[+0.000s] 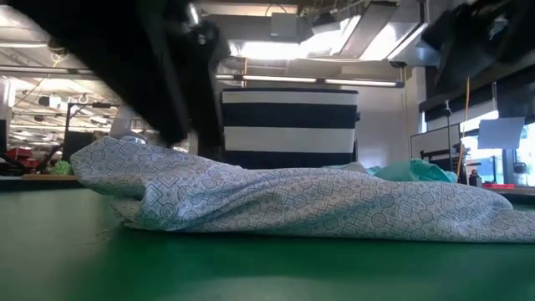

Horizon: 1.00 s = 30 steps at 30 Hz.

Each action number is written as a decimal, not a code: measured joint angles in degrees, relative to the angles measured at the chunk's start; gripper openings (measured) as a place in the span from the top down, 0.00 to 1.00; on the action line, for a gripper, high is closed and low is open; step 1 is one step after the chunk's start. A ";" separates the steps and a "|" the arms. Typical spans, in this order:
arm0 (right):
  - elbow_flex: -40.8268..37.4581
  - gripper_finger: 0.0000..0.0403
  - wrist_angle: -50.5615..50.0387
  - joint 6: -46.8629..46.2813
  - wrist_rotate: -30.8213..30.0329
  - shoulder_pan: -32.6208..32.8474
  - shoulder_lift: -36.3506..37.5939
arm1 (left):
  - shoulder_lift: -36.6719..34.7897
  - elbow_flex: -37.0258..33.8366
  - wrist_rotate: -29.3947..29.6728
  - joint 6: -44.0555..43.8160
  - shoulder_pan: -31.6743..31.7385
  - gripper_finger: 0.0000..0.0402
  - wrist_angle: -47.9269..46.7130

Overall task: Fold laundry
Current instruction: Fold the white polo shirt

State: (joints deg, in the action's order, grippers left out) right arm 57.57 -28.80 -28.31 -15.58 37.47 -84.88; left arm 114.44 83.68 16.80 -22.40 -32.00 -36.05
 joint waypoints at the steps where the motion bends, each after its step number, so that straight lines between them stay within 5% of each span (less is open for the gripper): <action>1: -0.03 0.31 -0.23 0.01 -0.90 0.00 -1.00 | 0.89 0.00 -0.33 -0.04 0.02 0.38 -0.12; 13: -0.03 0.28 0.26 1.28 -1.81 0.07 -10.86 | 7.66 0.31 1.22 -5.97 1.31 0.43 -1.62; 20: -0.03 0.28 2.30 2.20 3.32 0.30 -13.37 | 7.86 0.15 2.84 -5.88 1.35 0.68 -1.71; 30: 0.34 0.31 3.30 1.54 0.69 -0.38 -19.91 | 7.95 0.07 2.90 -5.61 1.39 0.97 -1.07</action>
State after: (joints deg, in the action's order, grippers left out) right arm 57.91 -25.50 -26.77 -14.90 37.10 -104.79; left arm 122.39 83.74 19.70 -28.01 -30.61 -37.12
